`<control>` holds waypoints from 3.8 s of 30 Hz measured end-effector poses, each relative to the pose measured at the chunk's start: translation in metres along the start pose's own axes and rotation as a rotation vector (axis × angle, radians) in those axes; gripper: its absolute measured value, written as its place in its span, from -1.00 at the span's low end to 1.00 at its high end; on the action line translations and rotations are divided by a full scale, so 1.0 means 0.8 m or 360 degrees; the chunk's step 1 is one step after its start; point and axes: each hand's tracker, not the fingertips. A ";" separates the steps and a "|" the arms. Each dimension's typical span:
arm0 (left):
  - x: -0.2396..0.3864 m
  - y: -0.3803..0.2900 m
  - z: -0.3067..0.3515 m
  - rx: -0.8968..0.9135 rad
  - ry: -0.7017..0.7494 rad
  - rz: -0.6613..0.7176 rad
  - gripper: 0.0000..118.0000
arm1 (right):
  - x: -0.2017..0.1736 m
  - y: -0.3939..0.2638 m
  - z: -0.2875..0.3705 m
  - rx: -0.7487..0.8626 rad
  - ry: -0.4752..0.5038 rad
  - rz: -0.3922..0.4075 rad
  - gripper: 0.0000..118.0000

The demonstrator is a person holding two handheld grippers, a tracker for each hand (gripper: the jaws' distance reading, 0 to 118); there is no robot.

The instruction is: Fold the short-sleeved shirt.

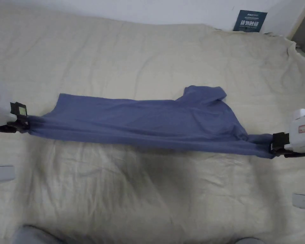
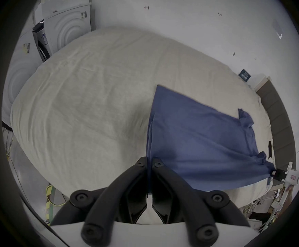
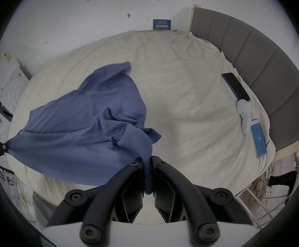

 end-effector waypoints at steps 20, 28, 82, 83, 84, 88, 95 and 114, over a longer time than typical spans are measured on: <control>-0.066 -0.173 -0.072 -0.0223 0.0317 -0.0020 -0.43 | 0.017 -0.172 -0.057 -0.0185 0.0001 -0.0299 -0.61; -0.051 -0.101 0.026 0.0290 0.0254 -0.0090 0.94 | 0.018 -0.099 0.048 0.0247 -0.0131 -0.0049 0.68; 0.120 -0.105 -0.001 0.1288 -0.0028 -0.0399 -1.00 | -0.150 0.132 -0.076 0.0411 0.0095 0.0211 -0.62; 0.121 -0.101 -0.004 0.1278 -0.0019 -0.0398 -1.00 | -0.144 0.140 -0.093 0.0350 0.0104 0.0175 -0.15; 0.121 -0.097 -0.007 0.1278 -0.0017 -0.0397 -1.00 | -0.141 0.147 -0.109 0.0275 0.0103 0.0170 0.46; 0.123 -0.083 -0.019 0.1289 -0.0007 -0.0371 -1.00 | -0.130 0.163 -0.169 0.0013 -0.0112 0.0211 0.66; 0.127 -0.069 -0.043 0.1238 -0.0040 -0.0337 -1.00 | -0.107 0.162 -0.231 -0.0147 -0.0179 0.0081 0.41; 0.109 0.020 -0.094 0.0822 -0.0070 -0.0088 0.26 | -0.092 0.162 -0.217 -0.0088 -0.0109 0.0031 -0.97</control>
